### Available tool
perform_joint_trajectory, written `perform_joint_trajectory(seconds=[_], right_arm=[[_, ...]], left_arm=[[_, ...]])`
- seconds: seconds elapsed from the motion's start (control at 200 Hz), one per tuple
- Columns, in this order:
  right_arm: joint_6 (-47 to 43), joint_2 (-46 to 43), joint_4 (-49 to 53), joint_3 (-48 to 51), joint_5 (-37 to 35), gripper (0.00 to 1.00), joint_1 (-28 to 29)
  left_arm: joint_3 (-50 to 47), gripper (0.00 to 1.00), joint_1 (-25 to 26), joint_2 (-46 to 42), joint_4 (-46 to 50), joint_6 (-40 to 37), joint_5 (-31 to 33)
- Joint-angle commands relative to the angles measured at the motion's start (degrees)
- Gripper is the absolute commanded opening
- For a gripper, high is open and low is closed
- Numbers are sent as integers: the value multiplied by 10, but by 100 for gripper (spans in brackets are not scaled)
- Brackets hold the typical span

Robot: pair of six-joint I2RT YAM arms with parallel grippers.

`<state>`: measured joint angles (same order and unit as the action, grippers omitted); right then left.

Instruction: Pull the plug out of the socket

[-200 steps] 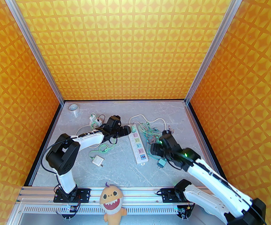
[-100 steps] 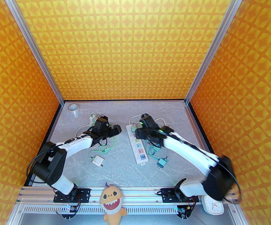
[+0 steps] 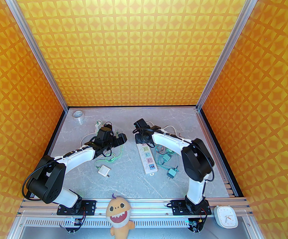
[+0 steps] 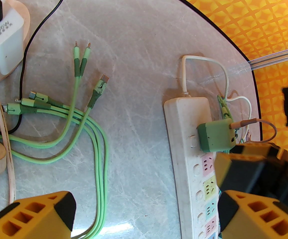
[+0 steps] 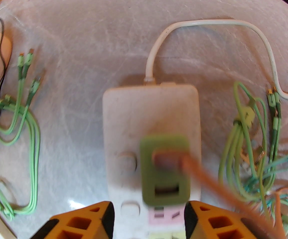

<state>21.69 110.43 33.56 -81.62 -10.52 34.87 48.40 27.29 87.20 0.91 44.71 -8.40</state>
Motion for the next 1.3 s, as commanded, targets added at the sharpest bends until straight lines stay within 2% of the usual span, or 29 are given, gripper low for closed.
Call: perform_joint_trajectory(seconds=[0.0,0.3,0.46,0.565,0.815,0.89,1.295], right_arm=[[-10,23,-5,-29,-7,51,-13],[-78,58,-19,-59,28,47,-24],[-94,60,-28,-53,44,35,-24],[-94,58,-29,-49,60,32,-19],[-83,30,-38,-22,66,29,-5],[-79,23,-38,-17,67,30,-3],[-72,3,-35,-11,80,30,9]], left_arm=[[-7,99,-5,-14,8,-1,13],[9,99,-5,8,2,-4,9],[23,100,-5,38,-23,3,-7],[43,93,-5,70,-35,10,-24],[79,62,-5,159,-105,39,-83],[95,55,-4,185,-116,44,-96],[165,54,10,286,-120,52,-114]])
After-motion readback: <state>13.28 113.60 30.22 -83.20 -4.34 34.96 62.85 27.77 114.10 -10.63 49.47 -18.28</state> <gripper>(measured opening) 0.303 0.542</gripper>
